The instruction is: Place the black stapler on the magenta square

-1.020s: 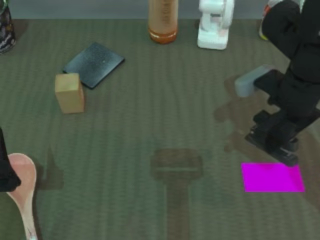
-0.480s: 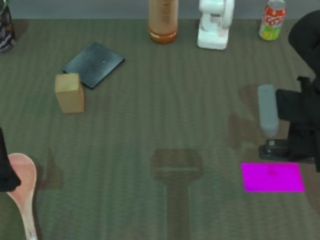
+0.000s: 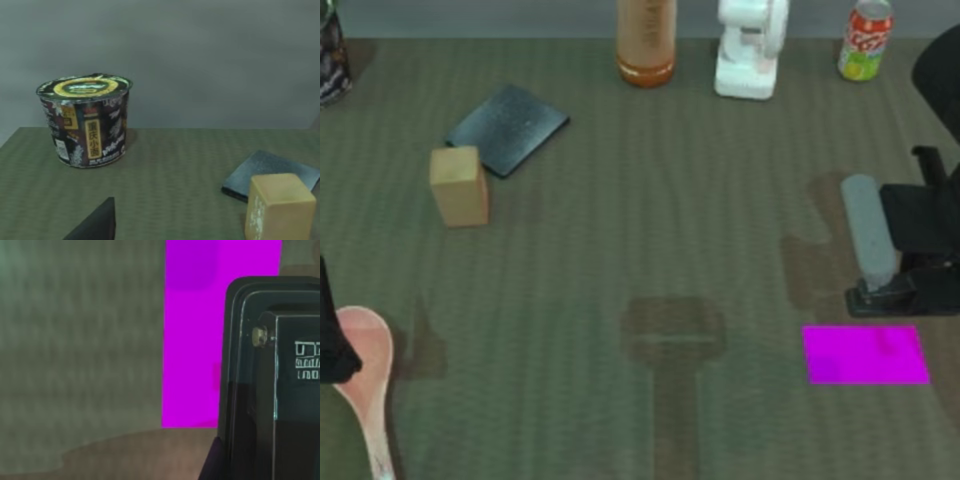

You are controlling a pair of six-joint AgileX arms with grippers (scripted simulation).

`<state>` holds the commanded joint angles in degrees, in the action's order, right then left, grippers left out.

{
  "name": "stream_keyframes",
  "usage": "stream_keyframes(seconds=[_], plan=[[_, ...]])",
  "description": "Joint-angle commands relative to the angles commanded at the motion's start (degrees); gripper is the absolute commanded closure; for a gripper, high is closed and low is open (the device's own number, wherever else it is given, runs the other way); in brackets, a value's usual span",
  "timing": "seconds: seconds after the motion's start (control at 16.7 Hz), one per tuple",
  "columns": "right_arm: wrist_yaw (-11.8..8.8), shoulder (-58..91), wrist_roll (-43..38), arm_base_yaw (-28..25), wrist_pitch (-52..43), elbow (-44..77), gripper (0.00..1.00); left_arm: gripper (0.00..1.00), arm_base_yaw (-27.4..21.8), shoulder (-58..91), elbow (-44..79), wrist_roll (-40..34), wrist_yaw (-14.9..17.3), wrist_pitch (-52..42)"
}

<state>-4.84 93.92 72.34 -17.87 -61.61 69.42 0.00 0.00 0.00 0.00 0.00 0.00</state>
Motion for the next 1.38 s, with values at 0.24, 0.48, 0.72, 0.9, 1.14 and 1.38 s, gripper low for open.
stream_keyframes(seconds=[0.24,0.48,0.72,0.9,1.14,1.38], plan=[[-0.08,0.55,-0.30,-0.35,0.80,-0.46,1.00,0.00,0.00,0.00,0.00,0.00,0.00,0.00],[0.02,3.90,-1.24,-0.78,8.95,-5.28,1.00,0.00,0.00,0.00,0.00,0.00,0.00,0.00],[0.15,8.20,-2.01,-1.65,19.77,-11.23,1.00,0.00,0.00,0.00,0.00,0.00,0.00,0.00],[0.17,9.69,-2.16,-2.00,22.94,-13.07,1.00,0.00,0.00,0.00,0.00,0.00,0.00,0.00],[0.17,9.69,-2.16,-2.00,22.95,-13.07,0.92,0.00,0.00,0.00,0.00,0.00,0.00,0.00],[0.17,9.69,-2.16,-2.00,22.95,-13.07,0.62,0.00,0.00,0.00,0.00,0.00,0.00,0.00]])
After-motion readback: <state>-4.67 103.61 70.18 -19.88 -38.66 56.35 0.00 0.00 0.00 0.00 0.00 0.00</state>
